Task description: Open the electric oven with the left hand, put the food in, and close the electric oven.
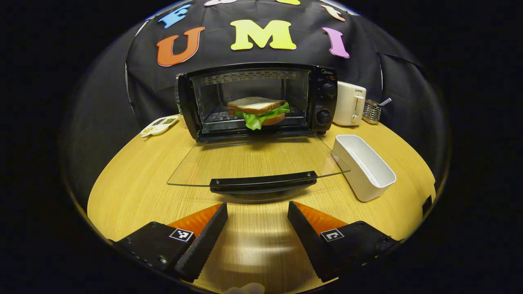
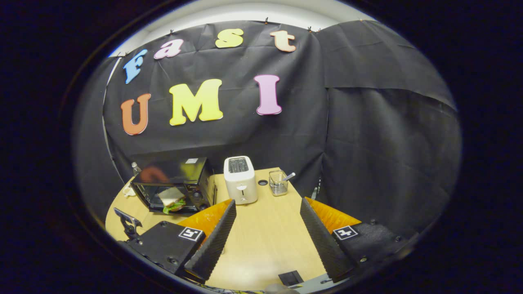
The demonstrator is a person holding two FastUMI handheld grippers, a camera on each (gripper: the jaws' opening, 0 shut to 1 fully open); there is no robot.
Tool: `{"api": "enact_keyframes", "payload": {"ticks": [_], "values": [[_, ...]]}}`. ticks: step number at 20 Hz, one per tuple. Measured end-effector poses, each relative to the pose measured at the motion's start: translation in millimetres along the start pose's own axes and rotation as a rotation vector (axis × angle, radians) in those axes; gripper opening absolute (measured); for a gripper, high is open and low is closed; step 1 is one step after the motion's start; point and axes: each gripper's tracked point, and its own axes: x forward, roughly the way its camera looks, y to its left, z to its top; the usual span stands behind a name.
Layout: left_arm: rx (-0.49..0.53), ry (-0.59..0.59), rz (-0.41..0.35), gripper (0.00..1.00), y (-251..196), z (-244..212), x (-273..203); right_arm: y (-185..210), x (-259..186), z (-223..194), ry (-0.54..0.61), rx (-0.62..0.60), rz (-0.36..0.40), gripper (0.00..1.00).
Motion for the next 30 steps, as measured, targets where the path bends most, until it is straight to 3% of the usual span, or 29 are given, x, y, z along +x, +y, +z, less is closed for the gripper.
{"api": "enact_keyframes", "payload": {"ticks": [1, 2, 3, 4, 6, 7, 8, 15, 16, 17, 26, 27, 28, 30], "values": [[-0.003, 0.005, 0.002, 0.98, -0.9, -0.9, 3.6, -3.3, 0.8, -1.9, 0.006, 0.003, -0.003, 1.00], [-0.002, 0.007, 0.006, 0.98, -2.3, -0.1, 6.1, -4.7, 2.0, -3.6, 0.012, 0.002, -0.004, 0.90], [0.001, 0.006, 0.013, 0.98, -0.9, 1.0, 8.6, -6.9, 2.6, -5.8, 0.017, 0.001, -0.006, 0.90], [0.001, 0.005, 0.017, 0.98, 0.2, 1.9, 10.2, -8.5, 3.8, -6.6, 0.021, 0.001, -0.007, 1.00], [-0.012, 0.012, 0.015, 0.97, 4.3, -3.0, 13.1, -10.8, 5.9, -8.2, 0.027, 0.000, -0.006, 1.00], [-0.008, 0.007, 0.020, 0.97, 4.9, -0.4, 12.0, -10.8, 6.8, -10.4, 0.032, 0.001, -0.004, 0.90], [-0.009, 0.006, 0.026, 0.97, 5.2, 1.0, 10.8, -10.1, 8.6, -10.6, 0.036, 0.003, -0.001, 1.00], [-0.053, -0.007, 0.026, 0.96, 9.3, 18.4, 4.1, -2.5, 14.8, -13.8, 0.054, 0.026, 0.022, 1.00], [-0.047, -0.005, 0.024, 1.00, 9.4, 19.1, 3.6, -1.8, 14.9, -13.2, 0.054, 0.026, 0.021, 1.00], [-0.037, -0.008, 0.026, 0.96, 11.0, 20.4, 3.7, -2.9, 15.5, -13.7, 0.054, 0.027, 0.020, 1.00], [-0.012, -0.065, 0.035, 0.95, 13.5, 53.3, -10.8, 1.9, 18.4, -15.5, 0.060, 0.048, 0.036, 1.00], [-0.017, -0.075, 0.038, 0.95, 13.6, 58.7, -13.3, 1.7, 19.1, -15.6, 0.061, 0.053, 0.038, 0.90], [-0.017, -0.092, 0.041, 0.95, 14.1, 67.2, -15.1, 1.8, 19.5, -16.0, 0.063, 0.055, 0.039, 1.00], [-0.020, -0.135, 0.037, 0.95, 12.6, 88.2, -18.8, 0.8, 21.6, -16.0, 0.062, 0.061, 0.039, 1.00]]}}
